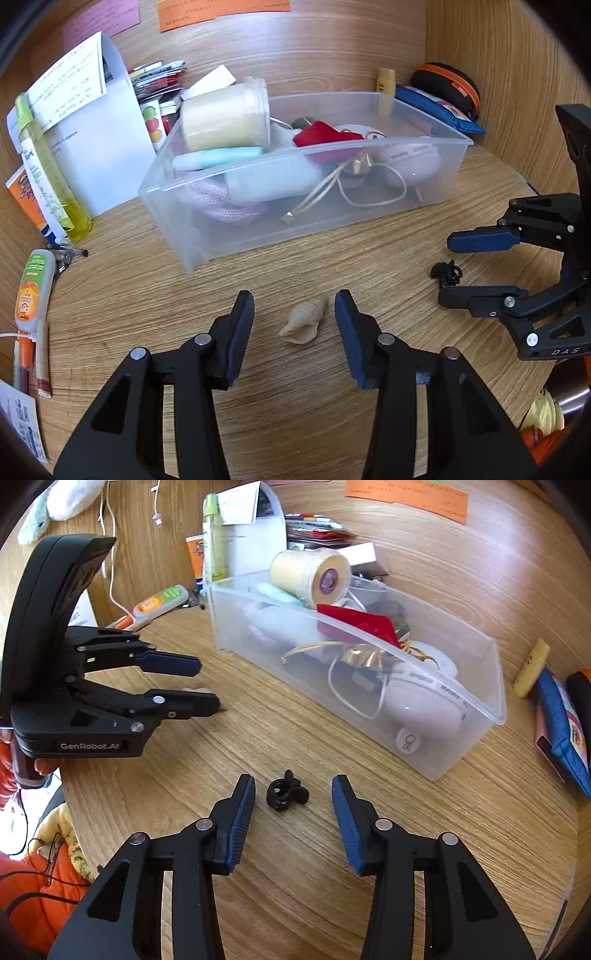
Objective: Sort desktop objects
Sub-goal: 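Withdraw both tools toward the black clip and seashell on the desk, then grasp the black plastic clip with the right tool while the left tool grasps the seashell, then carry the black clip and seashell over the clear box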
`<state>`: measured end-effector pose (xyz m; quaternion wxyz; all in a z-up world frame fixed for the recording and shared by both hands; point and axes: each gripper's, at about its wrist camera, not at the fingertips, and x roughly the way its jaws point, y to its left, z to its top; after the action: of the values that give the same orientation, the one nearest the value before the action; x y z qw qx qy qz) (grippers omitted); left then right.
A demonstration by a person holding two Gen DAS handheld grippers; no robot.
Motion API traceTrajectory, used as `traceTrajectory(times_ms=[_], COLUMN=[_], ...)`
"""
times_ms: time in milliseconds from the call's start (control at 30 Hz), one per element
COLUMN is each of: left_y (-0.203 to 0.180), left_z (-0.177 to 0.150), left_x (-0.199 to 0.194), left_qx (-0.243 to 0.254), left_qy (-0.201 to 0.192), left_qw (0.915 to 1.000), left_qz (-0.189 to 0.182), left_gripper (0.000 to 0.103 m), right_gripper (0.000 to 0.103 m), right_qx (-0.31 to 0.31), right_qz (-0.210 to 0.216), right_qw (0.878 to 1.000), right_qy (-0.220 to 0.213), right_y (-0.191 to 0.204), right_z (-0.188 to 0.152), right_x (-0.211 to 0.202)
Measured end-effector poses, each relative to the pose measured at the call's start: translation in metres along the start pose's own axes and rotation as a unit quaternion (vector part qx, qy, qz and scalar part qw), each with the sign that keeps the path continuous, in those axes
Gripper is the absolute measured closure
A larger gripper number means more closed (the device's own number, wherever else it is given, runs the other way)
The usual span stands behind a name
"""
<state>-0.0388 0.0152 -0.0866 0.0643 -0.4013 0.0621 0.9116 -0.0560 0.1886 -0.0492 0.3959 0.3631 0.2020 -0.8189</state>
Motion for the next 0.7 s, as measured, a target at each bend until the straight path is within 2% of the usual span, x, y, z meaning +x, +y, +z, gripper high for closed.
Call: traceTrajectory(times_ms=[67,100,333,367,433,700], left_y=[-0.0005,-0.0011,-0.0041,-0.0038,-0.0038,-0.0058], left_z=[0.0004,0.0005,0.0007,0.0006,0.0003,-0.0018], left_x=[0.001,0.002,0.0062,0.0065,0.007,0.001], left_qx=[0.003,0.005,0.018,0.018,0.021,0.037], left_qy=[0.002,0.004,0.012,0.012,0.011,-0.008], left_qw=[1.0,1.0,0.9998,0.9998,0.9997,0.9992], left_qz=[0.0,0.0,-0.001,-0.001,0.0,0.01], left_gripper=[0.059,0.06,0.071,0.073,0.086,0.086], right_gripper=[0.066,0.07,0.081,0.081,0.081,0.081], right_qx=[0.0,0.001,-0.004,-0.006,-0.01,0.0], right_qz=[0.003,0.005,0.008,0.009,0.004,0.007], right_qw=[1.0,1.0,1.0,1.0,1.0,1.0], right_qy=[0.002,0.003,0.009,0.008,0.006,-0.001], right_y=[0.001,0.0007,0.0008,0.0014,0.003,-0.0003], right_z=[-0.0002,-0.0005,0.0004,0.0003,-0.0002,0.0], right_x=[0.0008,0.0008,0.0046,0.0046,0.0039,0.0026])
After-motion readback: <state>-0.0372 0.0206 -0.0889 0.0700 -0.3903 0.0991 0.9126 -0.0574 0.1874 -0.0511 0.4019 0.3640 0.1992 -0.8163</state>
